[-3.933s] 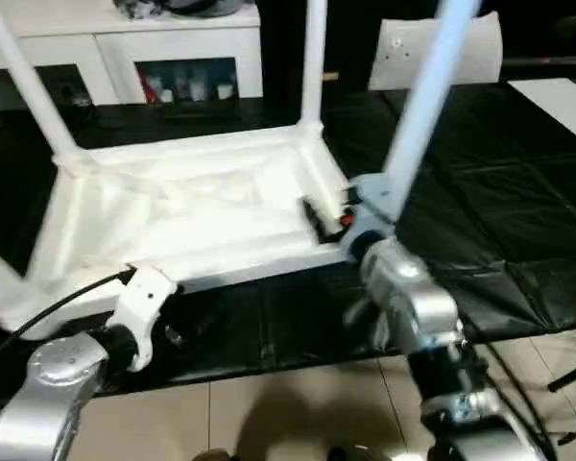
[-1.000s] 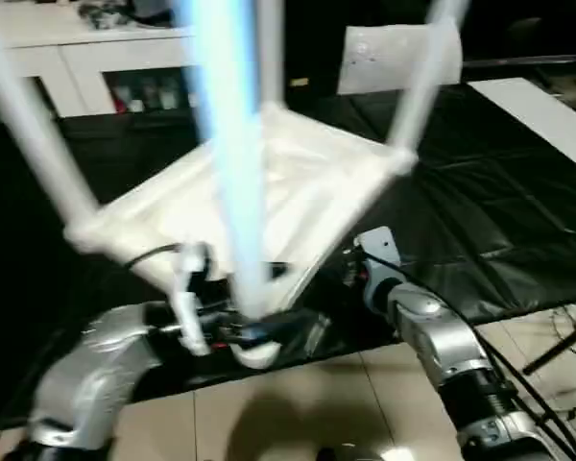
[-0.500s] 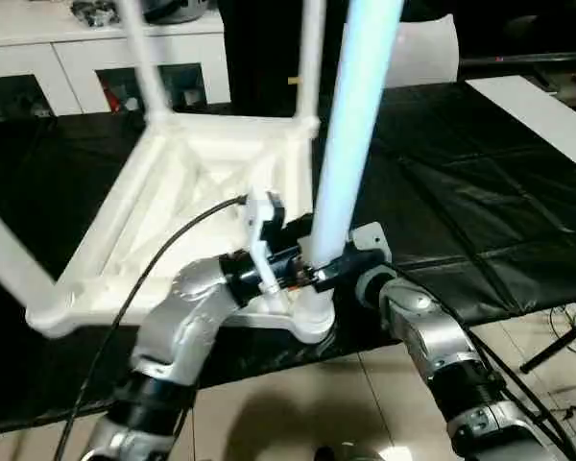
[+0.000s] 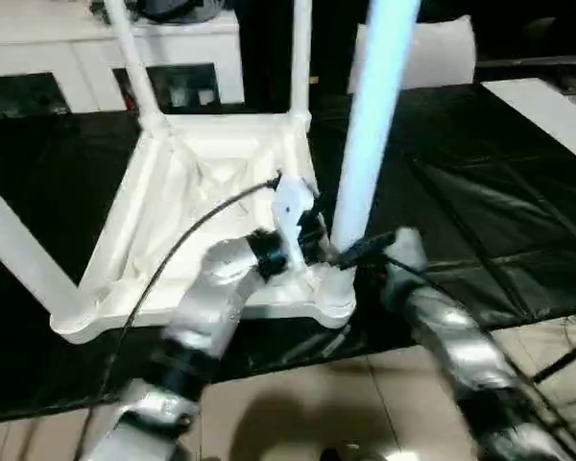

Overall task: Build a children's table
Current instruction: Rotate table base, then rotate leg to tighten

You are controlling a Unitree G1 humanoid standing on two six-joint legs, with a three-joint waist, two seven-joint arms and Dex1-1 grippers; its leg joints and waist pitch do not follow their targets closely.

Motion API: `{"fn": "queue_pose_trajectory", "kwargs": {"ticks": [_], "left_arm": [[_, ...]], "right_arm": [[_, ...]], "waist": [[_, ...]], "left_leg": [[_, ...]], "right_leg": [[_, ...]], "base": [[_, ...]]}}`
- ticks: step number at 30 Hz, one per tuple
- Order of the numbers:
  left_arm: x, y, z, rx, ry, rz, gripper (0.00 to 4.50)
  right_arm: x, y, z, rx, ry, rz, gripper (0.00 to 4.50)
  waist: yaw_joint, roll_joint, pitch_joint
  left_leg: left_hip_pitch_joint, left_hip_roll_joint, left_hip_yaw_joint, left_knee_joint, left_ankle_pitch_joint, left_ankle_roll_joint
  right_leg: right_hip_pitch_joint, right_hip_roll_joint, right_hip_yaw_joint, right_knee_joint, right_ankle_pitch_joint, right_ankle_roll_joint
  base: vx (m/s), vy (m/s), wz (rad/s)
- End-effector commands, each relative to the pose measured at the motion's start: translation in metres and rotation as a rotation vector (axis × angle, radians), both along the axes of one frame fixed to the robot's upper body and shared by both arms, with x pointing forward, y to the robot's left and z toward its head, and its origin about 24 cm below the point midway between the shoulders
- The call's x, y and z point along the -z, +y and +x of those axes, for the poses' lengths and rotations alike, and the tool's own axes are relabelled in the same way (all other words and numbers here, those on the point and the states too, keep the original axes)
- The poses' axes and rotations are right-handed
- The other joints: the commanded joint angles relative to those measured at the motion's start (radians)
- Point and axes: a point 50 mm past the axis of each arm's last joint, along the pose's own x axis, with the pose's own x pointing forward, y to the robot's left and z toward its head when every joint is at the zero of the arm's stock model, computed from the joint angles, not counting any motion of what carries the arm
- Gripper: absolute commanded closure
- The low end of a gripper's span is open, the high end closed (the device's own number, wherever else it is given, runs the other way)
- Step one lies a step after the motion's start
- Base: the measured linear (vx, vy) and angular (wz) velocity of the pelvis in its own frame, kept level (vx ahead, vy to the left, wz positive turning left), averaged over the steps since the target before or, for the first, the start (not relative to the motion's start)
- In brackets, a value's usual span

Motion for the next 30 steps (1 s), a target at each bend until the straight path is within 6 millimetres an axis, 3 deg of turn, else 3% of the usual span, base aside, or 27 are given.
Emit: {"fn": "queue_pose_trajectory", "kwargs": {"ticks": [1,5,6,10,11,12,15,16,22,28,29,30], "left_arm": [[0.009,0.011,-0.004,0.019,0.036,0.045,0.06],[0.022,0.03,-0.019,0.107,0.084,0.129,0.06],[0.025,0.036,-0.022,0.132,0.101,0.159,0.34],[0.038,0.059,-0.024,0.185,0.111,0.341,0.46],[0.039,0.063,-0.024,0.194,0.108,0.372,0.66],[0.041,0.066,-0.022,0.193,0.099,0.412,0.75],[0.043,0.07,-0.019,0.193,0.091,0.466,0.89],[0.043,0.07,-0.018,0.197,0.091,0.488,1.0],[0.041,0.061,-0.009,0.224,0.077,0.533,1.55],[0.046,0.054,-0.005,0.251,0.08,0.583,1.99],[0.048,0.054,-0.005,0.258,0.083,0.599,1.99],[0.048,0.054,-0.004,0.262,0.084,0.605,2.11]], "right_arm": [[-0.014,-0.01,-0.002,-0.005,-0.061,0.023,0.0],[-0.024,-0.025,-0.016,-0.042,-0.08,0.059,0.0],[-0.028,-0.028,-0.019,-0.042,-0.089,0.058,0.0],[-0.043,-0.033,-0.035,-0.129,-0.105,0.077,0.0],[-0.045,-0.032,-0.038,-0.153,-0.098,0.085,0.0],[-0.047,-0.03,-0.044,-0.21,-0.074,0.09,0.0],[-0.05,-0.027,-0.055,-0.302,-0.031,0.105,0.0],[-0.052,-0.026,-0.06,-0.346,-0.02,0.106,0.0],[-0.057,-0.022,-0.087,-0.51,0.062,0.13,0.0],[-0.056,-0.023,-0.096,-0.537,0.099,0.127,0.0],[-0.056,-0.023,-0.096,-0.537,0.105,0.124,0.0],[-0.056,-0.023,-0.097,-0.539,0.108,0.123,0.0]], "waist": [[0.006,-0.001,-0.066],[0.001,0.006,-0.065],[0.001,0.009,-0.065],[0.005,0.01,-0.062],[0.004,0.012,-0.06],[0.004,0.006,-0.059],[0.007,0.009,-0.06],[0.009,0.004,-0.059],[0.013,0.003,-0.058],[0.01,-0.001,-0.058],[0.009,0.004,-0.056],[0.008,0.003,-0.057]], "left_leg": [[-0.003,0.031,-0.007,-0.065,-0.195,0.065],[-0.004,0.03,-0.008,-0.066,-0.212,0.073],[0.0,0.031,-0.009,-0.066,-0.219,0.071],[0.004,0.032,-0.011,-0.071,-0.24,0.07],[0.004,0.03,-0.011,-0.072,-0.252,0.069],[0.006,0.029,-0.01,-0.07,-0.255,0.067],[0.003,0.03,-0.013,-0.072,-0.248,0.068],[0.003,0.03,-0.012,-0.071,-0.249,0.071],[0.001,0.024,-0.011,-0.066,-0.236,0.078],[-0.004,0.019,-0.013,-0.063,-0.238,0.074],[-0.004,0.02,-0.015,-0.065,-0.242,0.075],[-0.001,0.019,-0.014,-0.063,-0.249,0.077]], "right_leg": [[0.062,-0.072,0.047,-0.083,-0.399,-0.124],[0.055,-0.069,0.043,-0.089,-0.451,-0.105],[0.052,-0.069,0.042,-0.091,-0.461,-0.105],[0.05,-0.066,0.043,-0.092,-0.479,-0.087],[0.048,-0.065,0.041,-0.095,-0.499,-0.078],[0.046,-0.067,0.041,-0.098,-0.517,-0.066],[0.05,-0.068,0.041,-0.1,-0.517,-0.06],[0.048,-0.069,0.041,-0.101,-0.522,-0.055],[0.047,-0.071,0.037,-0.111,-0.57,-0.03],[0.045,-0.071,0.026,-0.123,-0.619,0.004],[0.045,-0.071,0.025,-0.124,-0.615,0.004],[0.042,-0.071,0.024,-0.127,-0.616,0.004]], "base": [[0.0,0.0,0.0],[0.0,0.0,0.0],[0.0,0.0,0.0],[0.0,0.0,0.0],[0.0,0.0,0.0],[0.0,0.0,0.0],[0.0,0.0,0.0],[0.0,0.0,0.0],[0.0,0.0,0.0],[0.0,0.0,0.0],[0.0,0.0,0.0],[0.0,0.0,0.0]]}}
